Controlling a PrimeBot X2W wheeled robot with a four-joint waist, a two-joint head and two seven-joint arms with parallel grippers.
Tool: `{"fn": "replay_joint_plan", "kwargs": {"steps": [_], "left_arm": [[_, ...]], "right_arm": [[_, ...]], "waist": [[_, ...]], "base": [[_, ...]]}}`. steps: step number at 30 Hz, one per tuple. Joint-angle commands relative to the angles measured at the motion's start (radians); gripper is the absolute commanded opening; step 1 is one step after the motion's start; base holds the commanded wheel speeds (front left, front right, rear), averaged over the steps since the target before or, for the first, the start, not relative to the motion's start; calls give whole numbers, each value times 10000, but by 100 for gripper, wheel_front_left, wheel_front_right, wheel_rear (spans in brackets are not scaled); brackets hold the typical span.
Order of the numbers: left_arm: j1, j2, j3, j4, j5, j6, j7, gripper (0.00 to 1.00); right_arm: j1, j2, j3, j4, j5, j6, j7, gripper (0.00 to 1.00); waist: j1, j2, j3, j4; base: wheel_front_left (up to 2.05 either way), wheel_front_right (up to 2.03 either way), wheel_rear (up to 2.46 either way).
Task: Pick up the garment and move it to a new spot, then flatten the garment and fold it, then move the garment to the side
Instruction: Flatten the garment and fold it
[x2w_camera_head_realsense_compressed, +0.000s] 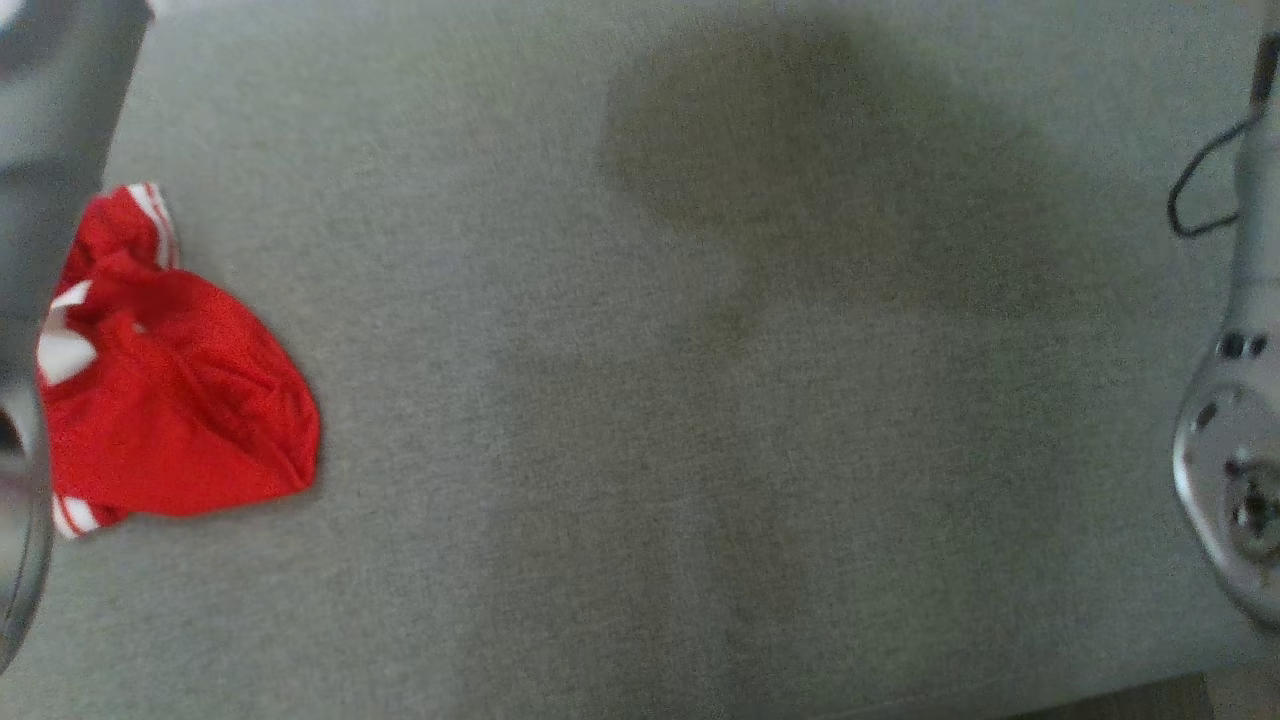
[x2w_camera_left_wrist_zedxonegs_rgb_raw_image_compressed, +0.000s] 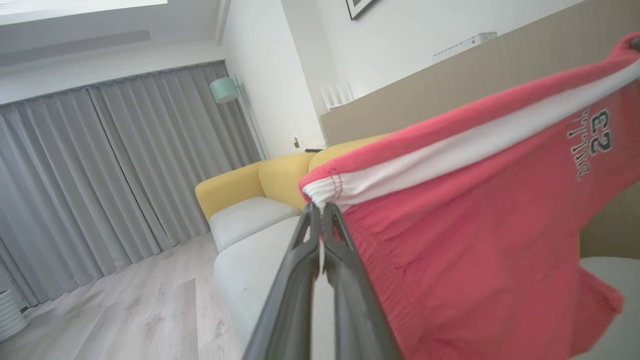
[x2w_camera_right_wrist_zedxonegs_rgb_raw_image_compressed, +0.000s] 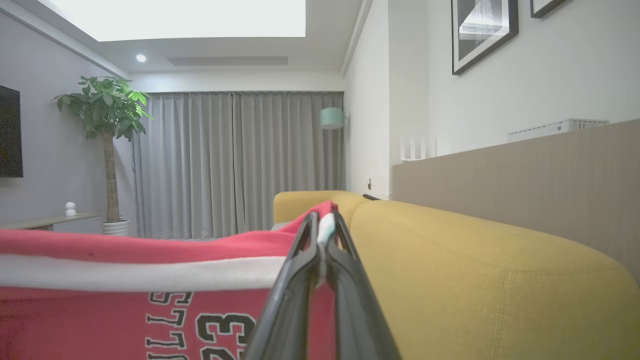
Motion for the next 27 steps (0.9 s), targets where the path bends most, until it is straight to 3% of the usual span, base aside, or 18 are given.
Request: {"fn": "replay_joint_plan", "kwargs": {"steps": [1, 7, 11, 16, 20, 27], "left_arm": [[-740, 131, 349, 220, 174, 58, -437, 0], [-289, -823, -374, 1507, 59, -276, -1260, 0], [754, -1041, -1402, 1736, -198, -344, -1381, 0], [1987, -691, -2733, 1247, -770, -349, -1419, 0], [3038, -25, -3803, 510, -1394, -350, -1401, 0], [4431, 828, -4647, -664, -1926, -351, -1456, 0]], "right_arm": [[-561, 156, -94, 329, -259, -7, -548, 0], [-480, 166, -70, 2806, -945, -7, -1272, 0], [69, -161, 45, 4131, -1289, -7, -1106, 0], [720, -520, 766, 5357, -1321, -7, -709, 0], [1304, -902, 1677, 6237, -965, -7, -225, 0], [2373, -1397, 3361, 6632, 352, -7, 920, 0]], "waist": [[-5, 0, 603, -188], [-5, 0, 833, -129], [-5, 0, 880, -8], [-5, 0, 599, 137], [-5, 0, 107, 230], [-5, 0, -953, 314]], "base": [[0, 0, 0], [0, 0, 0], [0, 0, 0], [0, 0, 0], [0, 0, 0], [0, 0, 0]]}}
